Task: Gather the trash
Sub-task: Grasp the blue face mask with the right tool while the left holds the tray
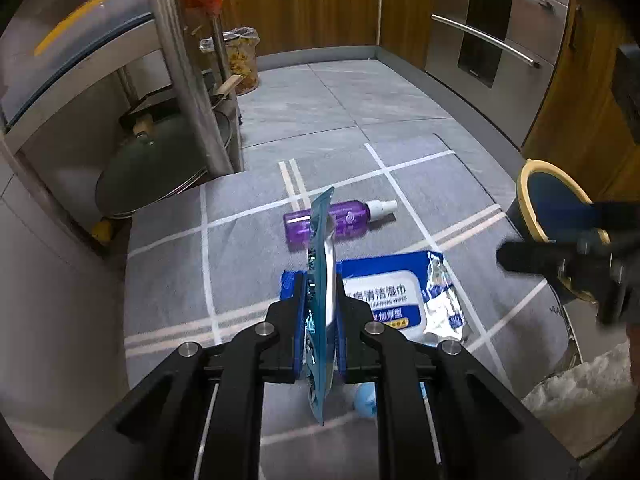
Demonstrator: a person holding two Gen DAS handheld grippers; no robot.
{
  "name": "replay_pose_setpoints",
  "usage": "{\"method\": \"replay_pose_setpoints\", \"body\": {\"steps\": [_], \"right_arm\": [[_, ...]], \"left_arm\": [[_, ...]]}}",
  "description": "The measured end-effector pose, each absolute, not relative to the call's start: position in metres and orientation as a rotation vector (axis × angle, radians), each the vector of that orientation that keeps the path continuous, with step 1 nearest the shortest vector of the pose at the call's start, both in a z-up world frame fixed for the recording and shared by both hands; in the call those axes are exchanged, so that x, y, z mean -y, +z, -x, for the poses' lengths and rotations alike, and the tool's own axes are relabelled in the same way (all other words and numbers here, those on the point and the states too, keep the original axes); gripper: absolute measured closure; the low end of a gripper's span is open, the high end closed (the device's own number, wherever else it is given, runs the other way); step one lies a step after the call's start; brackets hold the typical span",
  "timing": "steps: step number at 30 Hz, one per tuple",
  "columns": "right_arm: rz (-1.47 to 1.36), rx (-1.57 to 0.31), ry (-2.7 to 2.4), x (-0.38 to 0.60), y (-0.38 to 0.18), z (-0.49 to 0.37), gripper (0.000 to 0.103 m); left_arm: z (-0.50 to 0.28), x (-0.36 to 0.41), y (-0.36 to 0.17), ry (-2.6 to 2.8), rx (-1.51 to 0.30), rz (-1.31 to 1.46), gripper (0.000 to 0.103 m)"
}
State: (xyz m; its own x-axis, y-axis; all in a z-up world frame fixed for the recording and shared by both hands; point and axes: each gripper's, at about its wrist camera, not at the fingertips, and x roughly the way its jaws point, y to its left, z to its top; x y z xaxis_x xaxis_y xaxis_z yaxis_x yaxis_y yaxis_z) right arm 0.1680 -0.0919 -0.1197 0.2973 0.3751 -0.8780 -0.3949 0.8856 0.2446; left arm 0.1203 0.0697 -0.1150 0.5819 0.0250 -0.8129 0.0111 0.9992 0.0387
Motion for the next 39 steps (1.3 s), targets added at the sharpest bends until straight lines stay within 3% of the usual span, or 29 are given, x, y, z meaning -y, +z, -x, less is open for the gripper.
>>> {"method": "replay_pose_setpoints", "body": {"steps": [9,23,26,31,33,39], "right_arm": [[0.281,-1.161,0.612,0.055,-0.142,-0.12,0.026],[0.506,-1.187,0.703,0.0,-0.187,-0.094,0.039],[0.537,-1.18,0.696,-0.006,-0.193,-0.092,0.047],[0.556,-1.179,0.68,-0.007,-0.195,-0.093,0.079],[0.528,-1.185,0.675,-0.002,-0.192,-0.098,0.087],[0.452,-1.151,0.661,0.011,-0.175,-0.104,0.096]], "left_arm": [[-0.095,-0.087,-0.111,0.026,-0.944,0.016,0.091],[-0.085,-0.103,-0.117,0.009,-0.953,0.032,0.091],[-0.087,-0.105,-0.119,0.007,-0.955,0.031,0.091],[-0.089,-0.105,-0.119,0.009,-0.96,0.023,0.091],[-0.089,-0.104,-0.119,0.011,-0.959,0.024,0.091],[-0.091,-0.099,-0.119,0.017,-0.961,0.023,0.091]]}}
